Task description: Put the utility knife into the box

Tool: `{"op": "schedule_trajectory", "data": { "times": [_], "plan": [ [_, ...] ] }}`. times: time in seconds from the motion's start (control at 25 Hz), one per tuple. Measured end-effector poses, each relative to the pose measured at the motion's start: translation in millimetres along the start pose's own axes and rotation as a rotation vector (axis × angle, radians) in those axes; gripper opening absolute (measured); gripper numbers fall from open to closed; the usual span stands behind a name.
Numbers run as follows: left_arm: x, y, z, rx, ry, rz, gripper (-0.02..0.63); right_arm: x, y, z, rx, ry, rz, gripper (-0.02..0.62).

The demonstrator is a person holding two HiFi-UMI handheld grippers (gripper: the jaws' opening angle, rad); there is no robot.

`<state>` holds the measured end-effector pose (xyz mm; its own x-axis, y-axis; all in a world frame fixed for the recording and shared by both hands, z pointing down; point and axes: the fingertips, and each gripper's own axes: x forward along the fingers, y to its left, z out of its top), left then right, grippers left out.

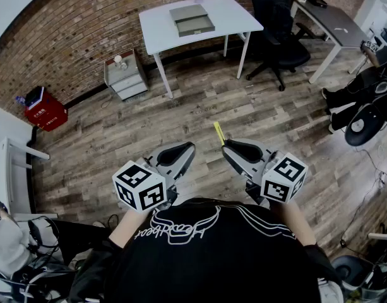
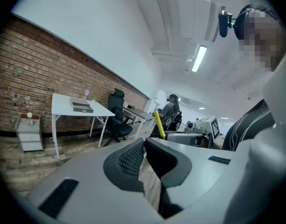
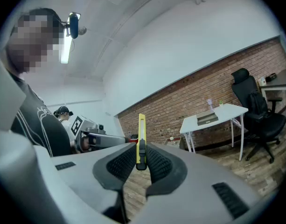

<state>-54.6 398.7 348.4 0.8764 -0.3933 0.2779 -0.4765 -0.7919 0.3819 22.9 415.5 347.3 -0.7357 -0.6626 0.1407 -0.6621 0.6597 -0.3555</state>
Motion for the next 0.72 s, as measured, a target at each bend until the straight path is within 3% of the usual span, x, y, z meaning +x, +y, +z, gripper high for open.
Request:
{"op": "schedule_trajectory", "data": {
  "times": [0.72],
  "plan": [
    [60,-42,-6,0.051,0.027,-0.021,0.041,-59,-45,3,-0.035,-0.024,-0.023,0.067]
  ]
}}
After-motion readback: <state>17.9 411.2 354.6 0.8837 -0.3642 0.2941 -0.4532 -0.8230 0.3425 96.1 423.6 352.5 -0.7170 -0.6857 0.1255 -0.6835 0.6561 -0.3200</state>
